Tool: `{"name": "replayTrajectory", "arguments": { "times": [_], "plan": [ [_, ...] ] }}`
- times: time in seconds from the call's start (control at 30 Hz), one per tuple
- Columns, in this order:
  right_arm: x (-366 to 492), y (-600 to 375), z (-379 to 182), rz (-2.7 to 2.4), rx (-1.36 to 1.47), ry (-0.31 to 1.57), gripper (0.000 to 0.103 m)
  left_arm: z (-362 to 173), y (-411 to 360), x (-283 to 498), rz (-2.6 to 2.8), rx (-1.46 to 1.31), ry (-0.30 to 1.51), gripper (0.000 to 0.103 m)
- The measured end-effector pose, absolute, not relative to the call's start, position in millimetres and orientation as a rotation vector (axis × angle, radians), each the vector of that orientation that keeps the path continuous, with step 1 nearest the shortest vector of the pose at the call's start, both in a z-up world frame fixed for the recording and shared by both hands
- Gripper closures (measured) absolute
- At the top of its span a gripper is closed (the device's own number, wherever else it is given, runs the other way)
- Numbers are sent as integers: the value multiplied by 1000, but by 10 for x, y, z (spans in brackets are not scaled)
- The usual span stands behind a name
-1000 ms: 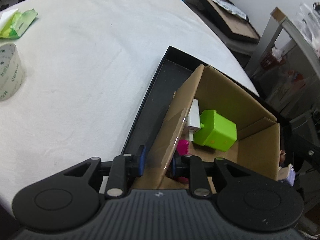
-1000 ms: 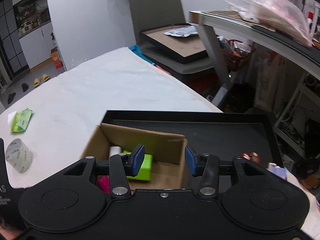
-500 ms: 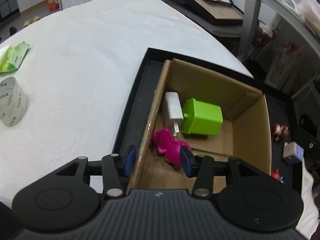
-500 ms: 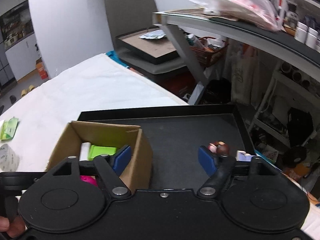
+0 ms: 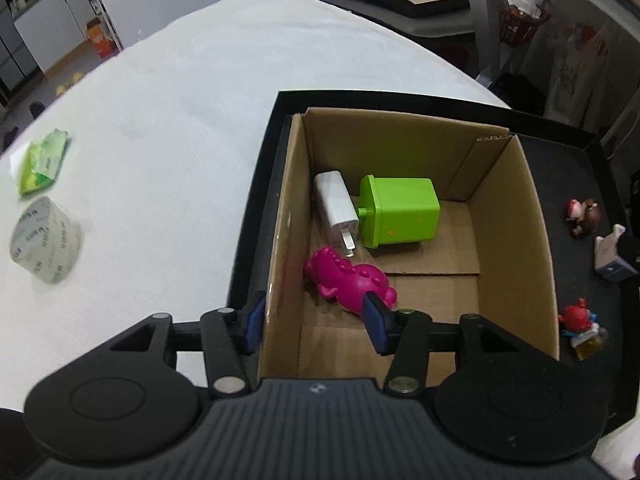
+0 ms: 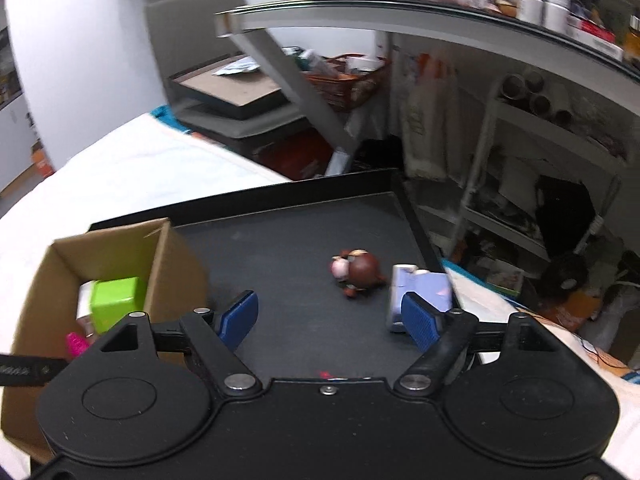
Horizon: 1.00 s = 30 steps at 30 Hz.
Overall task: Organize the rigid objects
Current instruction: 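Move the right gripper to the lavender cube figure and grasp it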
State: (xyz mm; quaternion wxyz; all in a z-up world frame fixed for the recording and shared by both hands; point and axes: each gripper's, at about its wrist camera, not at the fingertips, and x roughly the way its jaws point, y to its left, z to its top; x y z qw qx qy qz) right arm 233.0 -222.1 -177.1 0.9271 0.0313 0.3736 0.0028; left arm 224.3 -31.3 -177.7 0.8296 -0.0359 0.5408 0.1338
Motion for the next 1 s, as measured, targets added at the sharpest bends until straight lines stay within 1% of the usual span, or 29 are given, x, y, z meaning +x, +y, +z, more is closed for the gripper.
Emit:
{"name": "replayTrajectory", "arguments": {
  "times": [0.23,0.4,0.77,0.8,0.83,0.9,0.97,1.0],
  "plan": [
    [2389,-2417,-1833,-53,88,758,23,-1722,-403,2413,317,-14,1148,50],
    [2459,-2597,-1887,-103,144,758,23,-1718,-506,2507,349,28,1151,44],
    [2659,-2709,-2142,-116,179,820,25,-1821,-610,2618,415,102,1182,42],
    [2679,-2706,-2174,-113,181,828,27,-1824,-620,2621,417,108,1184,41],
    [2694,-2705,-2196,-109,182,833,31,-1827,-626,2624,419,110,1186,41],
    [2728,-2695,-2252,-106,176,848,34,-1823,-623,2627,423,104,1189,41],
    [2756,-2681,-2300,-113,163,855,42,-1815,-616,2627,426,93,1188,41],
    [2774,-2680,-2322,-116,156,862,50,-1812,-617,2626,428,92,1188,41]
  ]
}}
